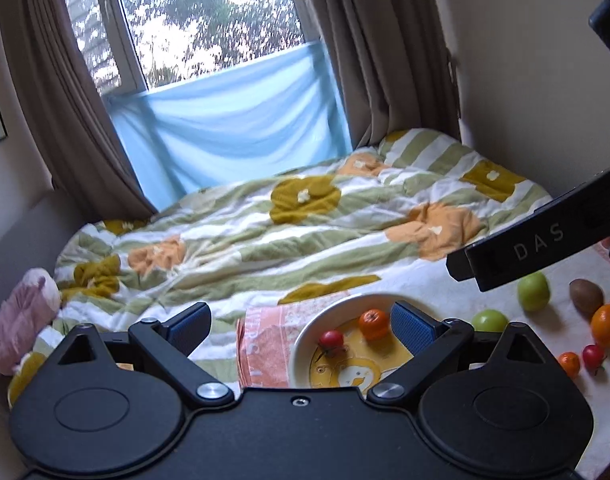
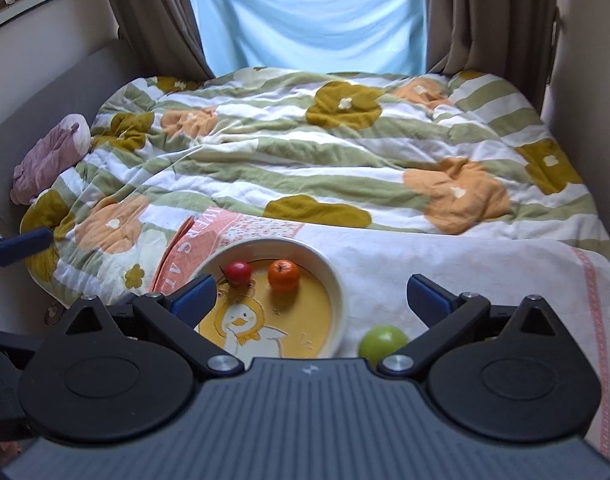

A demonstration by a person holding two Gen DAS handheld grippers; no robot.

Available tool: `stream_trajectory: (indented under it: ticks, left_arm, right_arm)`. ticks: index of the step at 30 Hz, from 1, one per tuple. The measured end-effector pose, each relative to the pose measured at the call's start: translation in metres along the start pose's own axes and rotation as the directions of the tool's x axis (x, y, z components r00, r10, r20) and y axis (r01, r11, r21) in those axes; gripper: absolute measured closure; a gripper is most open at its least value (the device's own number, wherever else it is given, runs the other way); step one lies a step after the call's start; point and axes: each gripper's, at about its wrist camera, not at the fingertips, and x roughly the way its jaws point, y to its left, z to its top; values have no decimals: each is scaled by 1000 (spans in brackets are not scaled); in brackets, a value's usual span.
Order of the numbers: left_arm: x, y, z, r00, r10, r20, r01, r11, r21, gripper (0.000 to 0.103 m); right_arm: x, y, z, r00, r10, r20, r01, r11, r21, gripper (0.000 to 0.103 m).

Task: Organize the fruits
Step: 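Move both tools back toward the remaining fruits on the cloth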

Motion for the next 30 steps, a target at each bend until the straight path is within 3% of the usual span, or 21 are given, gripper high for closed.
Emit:
stream_trajectory:
  ticks: [6,16,23,30]
  left_arm:
    - [-36,-45,6,999,12,33,-12,1000,6,4]
    - [-62,-135,5,998,-54,19,55,997,-54,4]
    - [-58,-191,-10,996,-87,11,88,994,-63,5]
    - [-28,-234,-33,986,-164,16,164,986,-20,5]
  right_arm:
    - [-52,-48,-23,999,-29,24,28,999,27,0]
    - [-107,-147,-73,996,-82,39,79,995,52,0]
    - [-103,-197,-106,997,-73,17,72,996,54,0]
    - [-67,-229,-140,996,-91,-15,92,992,89,0]
